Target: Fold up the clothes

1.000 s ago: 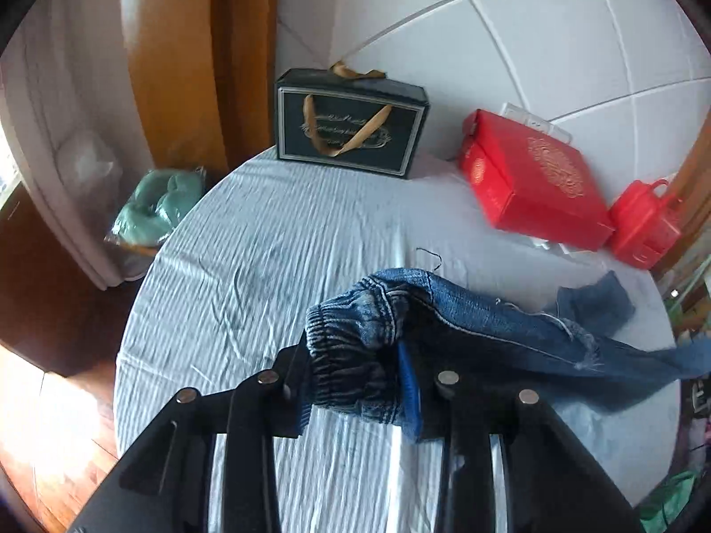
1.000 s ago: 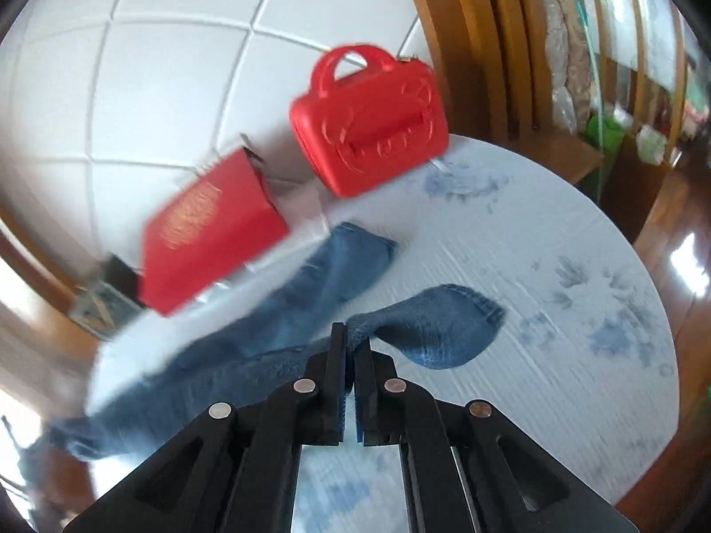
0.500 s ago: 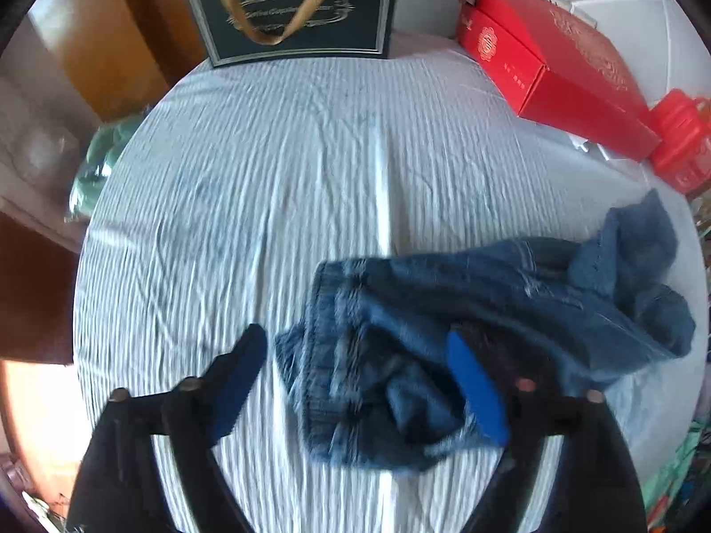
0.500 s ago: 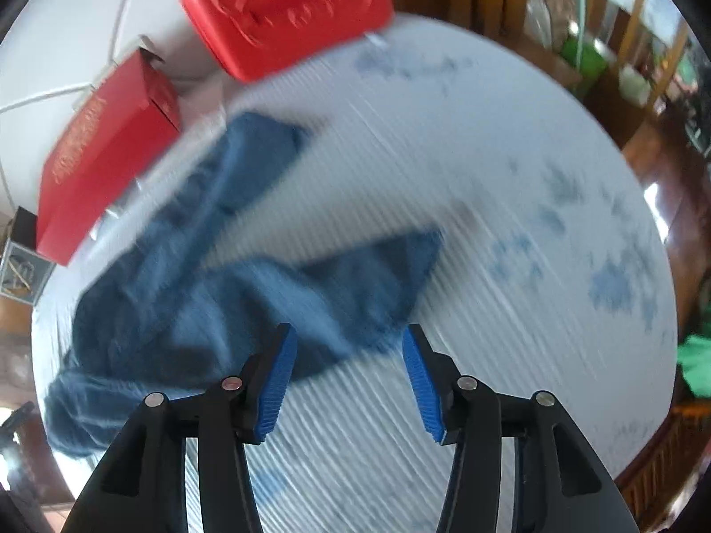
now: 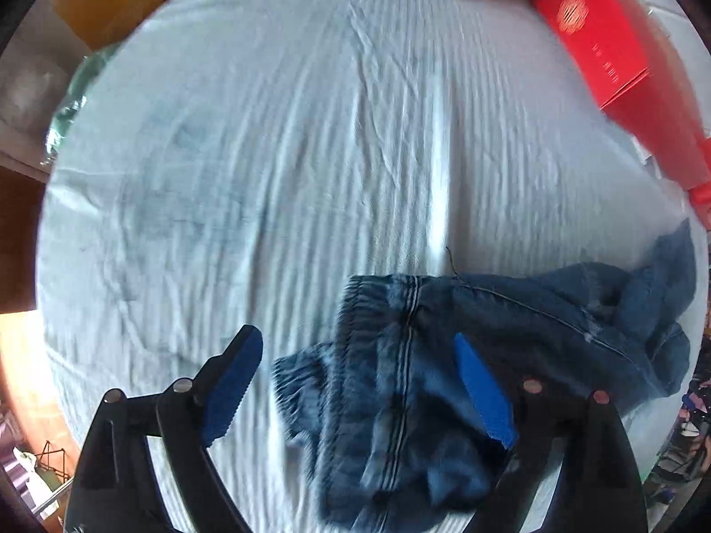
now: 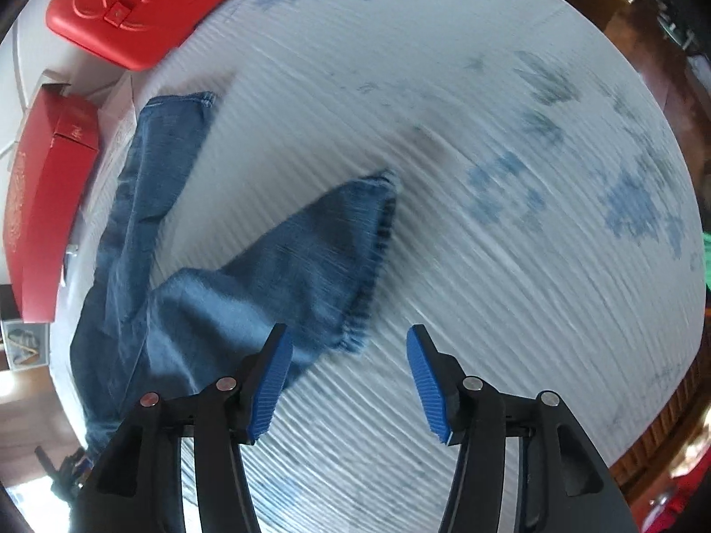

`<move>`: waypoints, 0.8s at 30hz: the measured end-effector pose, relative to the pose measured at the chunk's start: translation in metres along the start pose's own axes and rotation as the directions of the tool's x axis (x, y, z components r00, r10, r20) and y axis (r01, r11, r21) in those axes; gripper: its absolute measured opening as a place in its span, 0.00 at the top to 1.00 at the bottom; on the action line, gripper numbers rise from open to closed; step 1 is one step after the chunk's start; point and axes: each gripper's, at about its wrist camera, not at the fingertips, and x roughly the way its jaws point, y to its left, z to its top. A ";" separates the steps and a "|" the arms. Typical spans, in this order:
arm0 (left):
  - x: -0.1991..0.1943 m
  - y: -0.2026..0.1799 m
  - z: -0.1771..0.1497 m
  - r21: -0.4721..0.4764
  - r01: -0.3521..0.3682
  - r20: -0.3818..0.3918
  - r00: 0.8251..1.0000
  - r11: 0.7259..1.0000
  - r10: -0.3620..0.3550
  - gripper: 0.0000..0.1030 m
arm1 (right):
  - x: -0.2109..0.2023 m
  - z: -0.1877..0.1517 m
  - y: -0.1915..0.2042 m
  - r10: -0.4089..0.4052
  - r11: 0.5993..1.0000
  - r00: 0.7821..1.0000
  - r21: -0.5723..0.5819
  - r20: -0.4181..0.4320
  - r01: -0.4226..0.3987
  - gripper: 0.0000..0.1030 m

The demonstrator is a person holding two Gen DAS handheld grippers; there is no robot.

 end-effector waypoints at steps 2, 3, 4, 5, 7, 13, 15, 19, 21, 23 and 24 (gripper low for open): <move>-0.006 -0.005 -0.005 0.021 -0.008 0.024 1.000 1.000 0.007 0.14 | 0.011 0.004 0.006 -0.011 1.000 1.000 -0.001 -0.024 0.011 0.31; -0.009 -0.008 -0.007 0.032 -0.012 0.036 0.999 0.999 0.011 0.15 | 0.020 0.005 0.008 -0.033 0.999 0.998 0.001 -0.044 0.033 0.23; -0.012 -0.011 -0.010 0.043 -0.016 0.048 0.999 0.999 0.014 0.28 | 0.028 0.004 0.011 -0.053 0.998 0.997 -0.019 -0.055 0.052 0.22; -0.015 -0.013 -0.012 0.053 -0.021 0.060 0.998 0.998 0.018 0.33 | 0.035 0.003 0.015 -0.074 0.997 0.995 -0.039 -0.066 0.071 0.22; -0.020 -0.019 -0.017 0.074 -0.030 0.084 0.996 0.997 0.024 0.66 | 0.045 0.000 0.027 -0.128 0.985 0.990 -0.120 -0.056 0.120 0.91; -0.091 -0.020 -0.046 0.131 -0.008 0.258 0.966 0.991 -0.027 0.67 | -0.052 -0.029 0.042 0.048 0.972 0.981 -0.237 0.188 -0.003 0.95; -0.131 -0.010 -0.074 0.157 0.002 0.346 0.937 0.988 -0.057 0.67 | -0.090 -0.048 0.030 0.077 0.964 0.968 -0.265 0.238 -0.012 0.95; -0.159 0.006 -0.136 0.211 -0.015 0.393 0.917 0.977 -0.071 0.67 | -0.116 -0.085 -0.022 -0.010 0.965 0.976 -0.252 0.218 0.067 0.91; -0.135 0.018 -0.167 0.217 -0.032 0.352 0.935 0.976 -0.047 0.67 | -0.100 -0.099 -0.060 -0.064 0.970 0.983 -0.222 0.170 0.101 0.89; -0.107 0.024 -0.193 0.187 -0.045 0.294 0.956 0.981 -0.012 0.67 | -0.082 -0.107 -0.094 -0.040 0.983 0.992 -0.174 0.117 0.060 0.87; -0.092 0.027 -0.203 0.160 -0.048 0.263 0.965 0.986 0.004 0.67 | -0.073 -0.111 -0.110 -0.027 0.988 0.995 -0.151 0.092 0.041 0.87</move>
